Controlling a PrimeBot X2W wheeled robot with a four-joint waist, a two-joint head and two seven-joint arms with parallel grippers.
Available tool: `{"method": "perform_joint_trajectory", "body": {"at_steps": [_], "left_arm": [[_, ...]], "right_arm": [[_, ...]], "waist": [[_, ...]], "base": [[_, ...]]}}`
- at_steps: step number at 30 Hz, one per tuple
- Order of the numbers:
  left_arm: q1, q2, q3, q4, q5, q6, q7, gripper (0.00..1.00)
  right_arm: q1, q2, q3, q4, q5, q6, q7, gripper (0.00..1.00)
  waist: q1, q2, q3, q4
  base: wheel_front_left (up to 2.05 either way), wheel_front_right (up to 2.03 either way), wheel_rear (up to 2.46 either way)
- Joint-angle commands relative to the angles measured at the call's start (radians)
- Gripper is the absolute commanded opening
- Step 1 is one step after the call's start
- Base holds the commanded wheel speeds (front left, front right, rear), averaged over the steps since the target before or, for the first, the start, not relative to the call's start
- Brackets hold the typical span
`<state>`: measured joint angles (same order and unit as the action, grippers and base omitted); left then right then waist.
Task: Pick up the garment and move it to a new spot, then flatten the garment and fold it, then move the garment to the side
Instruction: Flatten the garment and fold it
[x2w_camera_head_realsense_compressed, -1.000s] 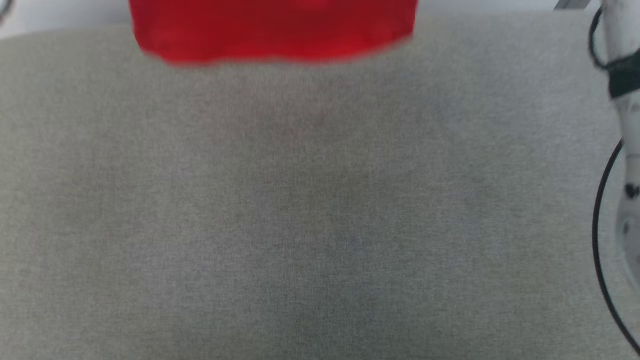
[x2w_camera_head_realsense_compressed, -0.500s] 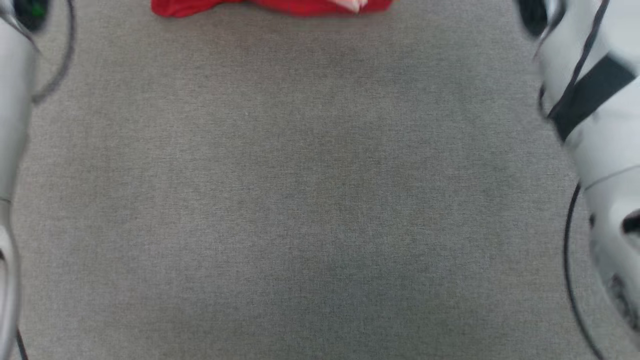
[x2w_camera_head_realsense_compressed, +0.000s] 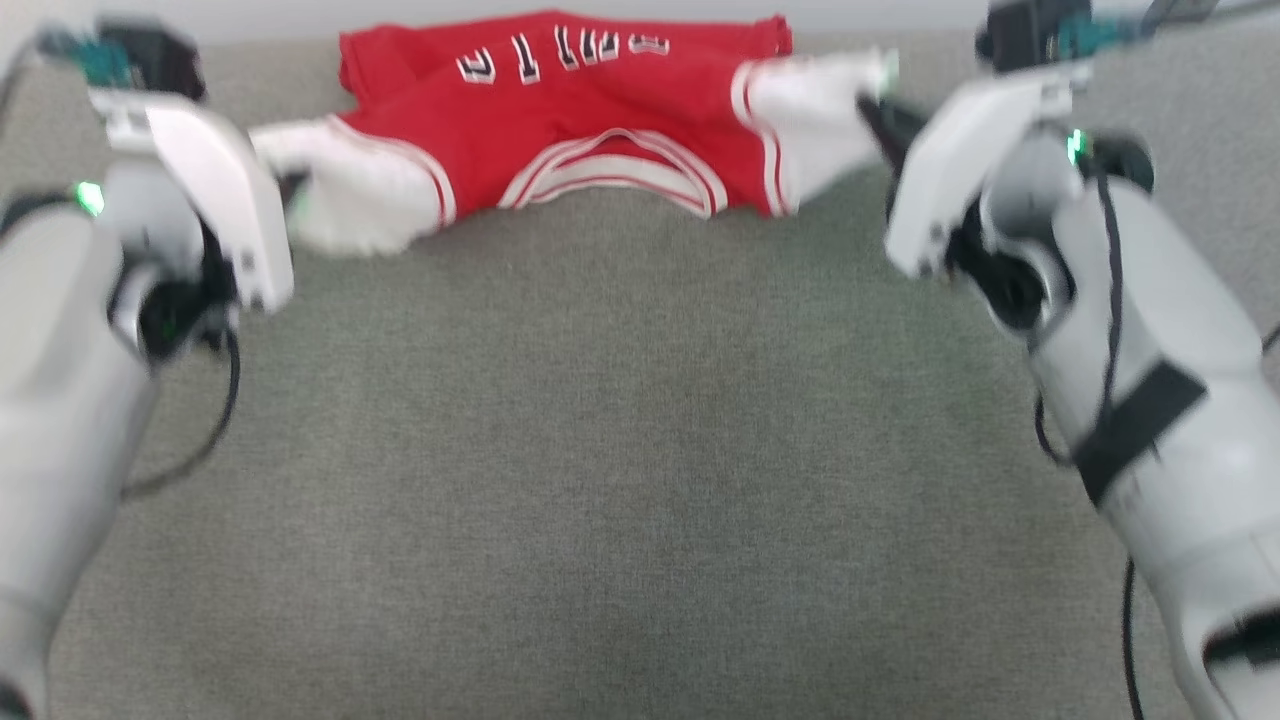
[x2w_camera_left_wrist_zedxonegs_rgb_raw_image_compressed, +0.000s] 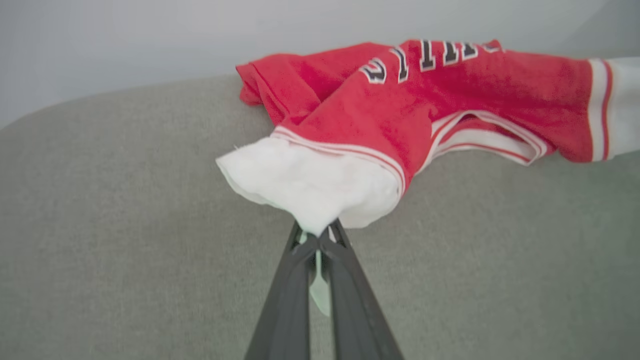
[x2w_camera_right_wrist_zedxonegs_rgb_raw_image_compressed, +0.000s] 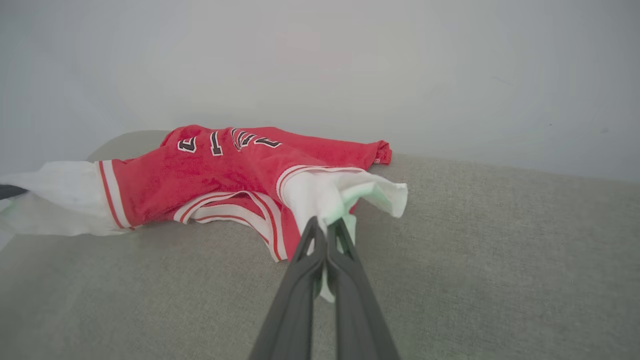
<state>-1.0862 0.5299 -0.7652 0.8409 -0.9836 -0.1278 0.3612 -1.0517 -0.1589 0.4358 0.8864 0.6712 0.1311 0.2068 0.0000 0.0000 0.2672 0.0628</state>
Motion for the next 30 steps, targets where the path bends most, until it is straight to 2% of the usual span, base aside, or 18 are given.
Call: {"method": "perform_joint_trajectory", "body": {"at_steps": [1, 7, 8, 10, 13, 20, 23, 27, 30], "left_arm": [[0.022, 0.004, -0.006, -0.011, 0.000, -0.003, 0.006, 0.00], [0.220, 0.090, -0.023, -0.170, -0.072, 0.008, 0.070, 0.00], [0.288, 0.120, -0.020, -0.240, -0.099, 0.035, 0.090, 0.00], [0.353, 0.162, -0.018, -0.323, -0.116, 0.069, 0.110, 0.00], [0.459, 0.223, -0.006, -0.470, -0.161, 0.134, 0.137, 0.00], [0.704, 0.387, 0.027, -0.800, -0.253, 0.319, 0.160, 0.00], [0.786, 0.451, 0.040, -0.913, -0.287, 0.393, 0.165, 0.00], [0.876, 0.507, 0.048, -1.018, -0.326, 0.473, 0.168, 0.00], [0.918, 0.527, 0.052, -1.069, -0.346, 0.505, 0.157, 0.00]], "right_arm": [[0.022, -0.008, 0.006, -0.013, 0.009, -0.001, 0.009, 0.00], [0.248, -0.110, 0.010, -0.206, 0.116, -0.001, 0.148, 0.00], [0.318, -0.144, 0.002, -0.274, 0.130, -0.001, 0.197, 0.00], [0.391, -0.171, -0.021, -0.338, 0.148, -0.001, 0.246, 0.00], [0.497, -0.199, -0.056, -0.442, 0.164, -0.001, 0.338, 0.00], [0.739, -0.247, -0.168, -0.703, 0.166, -0.001, 0.599, 0.00], [0.845, -0.251, -0.230, -0.819, 0.170, -0.001, 0.724, 0.00], [0.983, -0.233, -0.318, -0.967, 0.156, -0.001, 0.880, 0.00], [1.069, -0.197, -0.387, -1.066, 0.137, -0.001, 0.964, 0.00]], "waist": [[0.0000, 0.0000, -0.021, 0.000], [0.0000, 0.0000, -0.088, 0.004], [0.0000, 0.0000, -0.107, 0.006], [0.0000, 0.0000, -0.123, 0.008], [0.0000, 0.0000, -0.138, 0.009], [0.0000, 0.0000, -0.151, 0.012], [0.0000, 0.0000, -0.150, 0.016], [0.0000, 0.0000, -0.140, 0.025], [0.0000, 0.0000, -0.128, 0.032]], "base": [[0.00, 0.00, 0.00], [0.00, 0.00, 0.00], [0.00, 0.00, 0.00], [0.00, 0.00, 0.00], [0.00, 0.00, 0.00], [0.00, 0.00, 0.00], [0.00, 0.00, 0.00], [0.00, 0.00, 0.00], [0.00, 0.00, 0.00]]}}
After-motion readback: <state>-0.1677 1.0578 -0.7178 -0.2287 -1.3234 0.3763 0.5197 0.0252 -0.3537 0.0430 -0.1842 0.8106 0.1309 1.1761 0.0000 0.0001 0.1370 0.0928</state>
